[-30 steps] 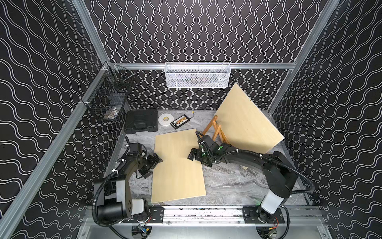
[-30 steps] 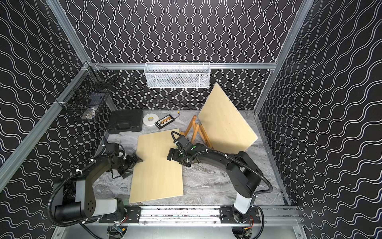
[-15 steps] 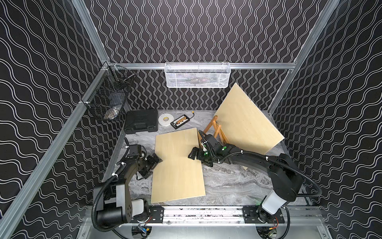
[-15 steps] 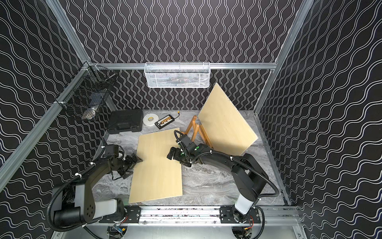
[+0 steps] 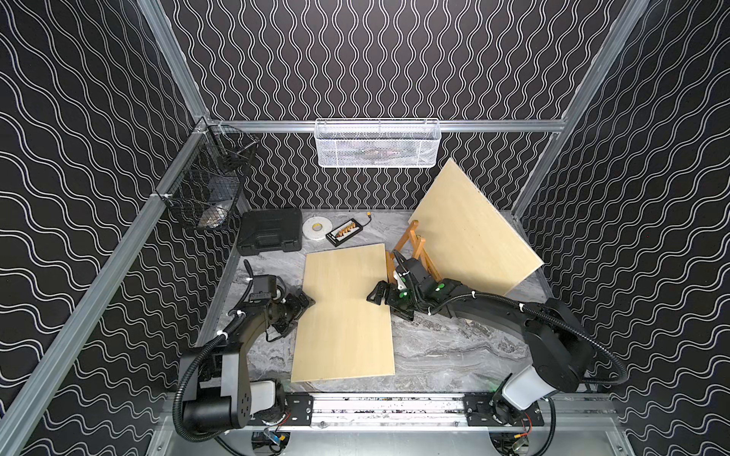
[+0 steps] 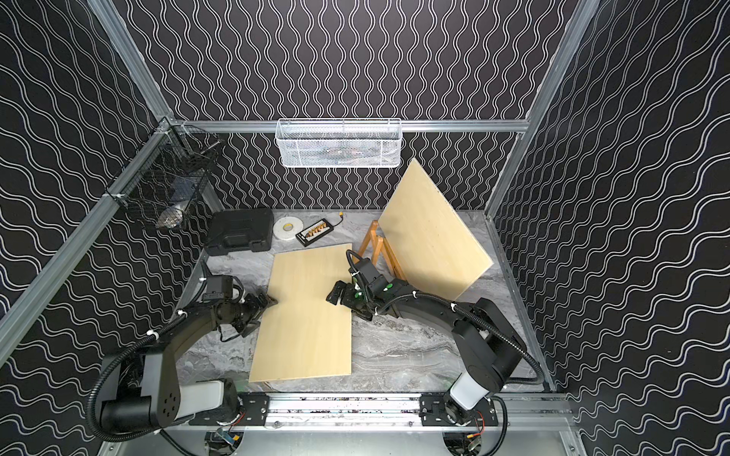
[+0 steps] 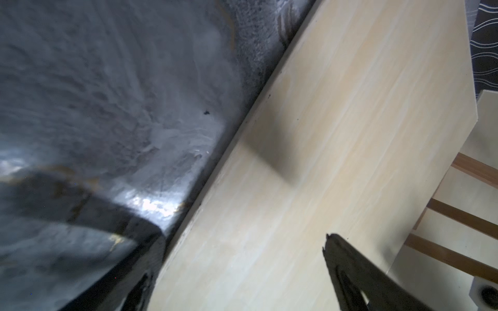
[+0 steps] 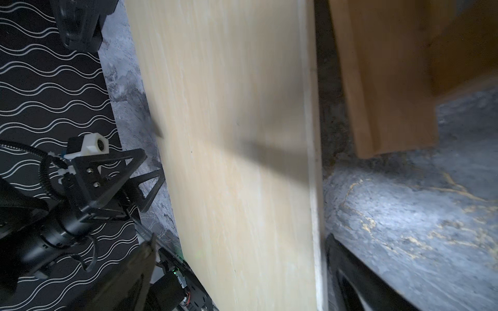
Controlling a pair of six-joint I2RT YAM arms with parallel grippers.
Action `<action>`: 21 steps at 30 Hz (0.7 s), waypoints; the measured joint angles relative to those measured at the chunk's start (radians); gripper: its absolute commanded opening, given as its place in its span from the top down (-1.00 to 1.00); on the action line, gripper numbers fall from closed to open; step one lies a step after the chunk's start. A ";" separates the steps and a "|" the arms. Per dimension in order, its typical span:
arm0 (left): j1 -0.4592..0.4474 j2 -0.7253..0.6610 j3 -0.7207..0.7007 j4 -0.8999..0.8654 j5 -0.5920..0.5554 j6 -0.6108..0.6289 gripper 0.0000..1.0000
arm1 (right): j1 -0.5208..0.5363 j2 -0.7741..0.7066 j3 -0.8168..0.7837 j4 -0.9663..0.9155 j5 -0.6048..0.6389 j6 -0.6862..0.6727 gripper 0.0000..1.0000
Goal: Assemble the easel
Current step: Pick up the drawing board from the center of the board.
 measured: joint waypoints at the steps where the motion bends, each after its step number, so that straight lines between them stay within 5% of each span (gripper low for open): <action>1: -0.001 -0.001 0.000 0.001 -0.002 -0.003 -0.97 | -0.001 0.000 -0.002 0.002 -0.001 0.000 -1.00; 21: -0.012 -0.007 -0.026 0.055 0.027 -0.040 -0.97 | -0.011 -0.038 0.005 0.015 -0.079 0.003 -1.00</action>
